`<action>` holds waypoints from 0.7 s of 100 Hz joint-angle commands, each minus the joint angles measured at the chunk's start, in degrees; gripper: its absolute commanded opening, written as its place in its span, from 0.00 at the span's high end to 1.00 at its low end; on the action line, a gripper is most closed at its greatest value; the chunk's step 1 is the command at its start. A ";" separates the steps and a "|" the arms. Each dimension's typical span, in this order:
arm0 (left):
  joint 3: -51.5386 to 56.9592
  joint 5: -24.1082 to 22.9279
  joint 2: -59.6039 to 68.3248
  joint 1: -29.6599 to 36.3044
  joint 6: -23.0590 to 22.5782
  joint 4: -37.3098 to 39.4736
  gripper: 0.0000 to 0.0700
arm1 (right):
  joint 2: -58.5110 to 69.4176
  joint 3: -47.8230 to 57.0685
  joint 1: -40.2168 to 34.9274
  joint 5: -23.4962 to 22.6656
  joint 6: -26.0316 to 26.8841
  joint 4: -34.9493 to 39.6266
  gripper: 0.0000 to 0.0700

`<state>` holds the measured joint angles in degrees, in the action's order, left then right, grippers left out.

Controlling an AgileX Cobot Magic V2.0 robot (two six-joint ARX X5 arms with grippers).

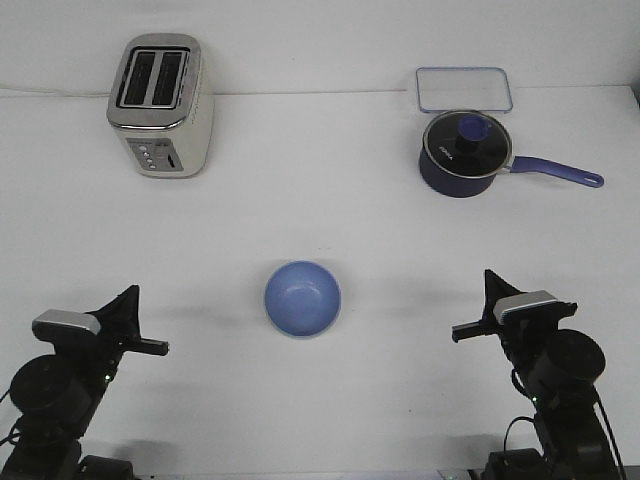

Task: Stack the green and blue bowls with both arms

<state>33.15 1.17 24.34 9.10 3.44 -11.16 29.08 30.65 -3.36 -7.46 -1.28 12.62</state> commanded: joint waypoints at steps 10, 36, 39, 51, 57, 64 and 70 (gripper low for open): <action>-4.74 -0.35 -4.24 -0.66 -0.87 8.74 0.98 | 0.22 0.09 -0.11 0.04 0.39 -0.63 1.00; -19.04 -0.35 -14.03 -2.89 -1.49 18.69 0.99 | 0.22 0.09 -0.11 0.04 0.37 -0.61 1.00; -20.55 -0.35 -15.23 -3.19 -1.49 18.99 0.98 | 0.22 0.09 -0.11 0.02 0.37 -0.63 1.00; -25.57 -0.35 -20.22 -4.17 -1.46 18.97 0.98 | 0.22 0.09 -0.11 0.04 0.39 -0.63 1.00; -27.54 -0.35 -22.53 -4.61 -1.46 18.95 0.98 | 0.22 0.09 -0.11 0.04 0.37 -0.63 1.00; -29.38 -0.35 -24.33 -5.16 -1.46 19.50 0.98 | 0.20 0.09 -0.11 0.04 0.39 -0.61 1.00; -30.36 -0.35 -24.15 -5.66 -1.42 20.35 0.98 | 0.22 0.09 -0.11 0.04 0.39 -0.63 1.00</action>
<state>3.11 1.15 0.23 3.84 2.46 7.57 29.08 30.65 -3.36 -7.46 -1.28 12.60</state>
